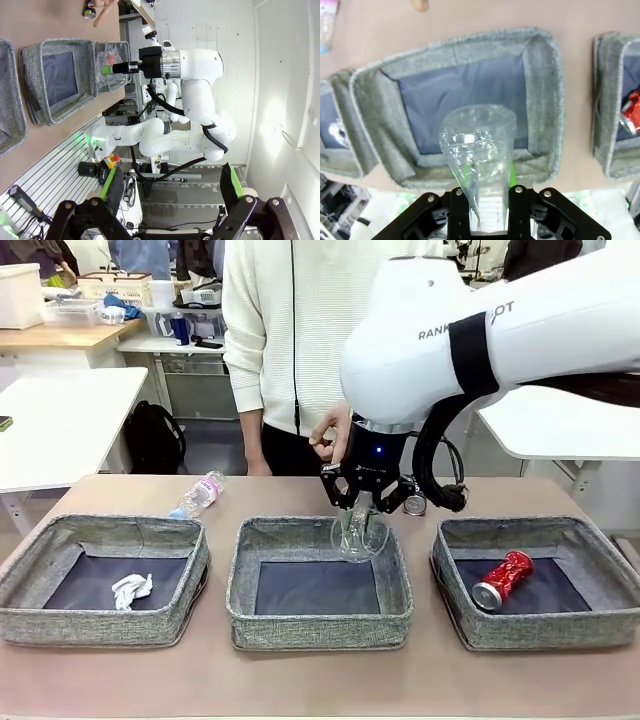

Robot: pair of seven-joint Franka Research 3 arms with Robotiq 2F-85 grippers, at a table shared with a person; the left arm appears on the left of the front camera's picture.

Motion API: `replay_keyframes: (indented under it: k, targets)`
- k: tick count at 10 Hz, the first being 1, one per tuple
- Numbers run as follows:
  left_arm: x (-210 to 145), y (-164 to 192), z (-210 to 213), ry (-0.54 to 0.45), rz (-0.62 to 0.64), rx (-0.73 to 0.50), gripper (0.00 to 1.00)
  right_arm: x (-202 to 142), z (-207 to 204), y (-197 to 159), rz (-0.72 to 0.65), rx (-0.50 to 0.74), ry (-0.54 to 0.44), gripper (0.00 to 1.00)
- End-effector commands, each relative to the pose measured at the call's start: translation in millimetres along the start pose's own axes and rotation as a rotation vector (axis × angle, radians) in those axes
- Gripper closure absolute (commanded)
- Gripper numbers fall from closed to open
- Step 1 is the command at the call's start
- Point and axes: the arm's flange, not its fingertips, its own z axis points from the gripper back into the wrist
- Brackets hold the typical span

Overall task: Sort the waste into the appropriate baskets.
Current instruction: Place the picked waste into the Fabric basket indicated by the person.

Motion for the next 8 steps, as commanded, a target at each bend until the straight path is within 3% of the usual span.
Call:
replay_keyframes:
  k: [1,2,3,4,5,8]
  targets:
    - [-1.3,-2.0,1.0,0.006,-0.024,-0.019,0.0,-2.1,5.9,-1.9,0.018,0.02,0.008,0.72]
    - [-1.3,-2.0,1.0,0.006,-0.024,-0.019,0.0,-1.2,7.2,-1.5,0.014,0.012,0.008,0.72]
    - [-1.3,-2.0,1.0,0.006,-0.024,-0.019,0.0,-1.2,8.2,-1.3,0.024,0.017,0.011,0.34]
    - [-1.3,-2.0,1.0,0.006,-0.024,-0.019,0.0,-1.0,7.8,-1.3,0.024,0.02,0.014,0.13]
    - [-1.3,-2.0,1.0,0.006,-0.024,-0.019,0.0,-0.6,7.4,-2.0,0.016,0.024,0.018,0.0]
    - [-1.3,-2.0,1.0,0.006,-0.024,-0.019,0.0,-0.1,8.0,-4.0,0.012,0.038,0.02,0.0]
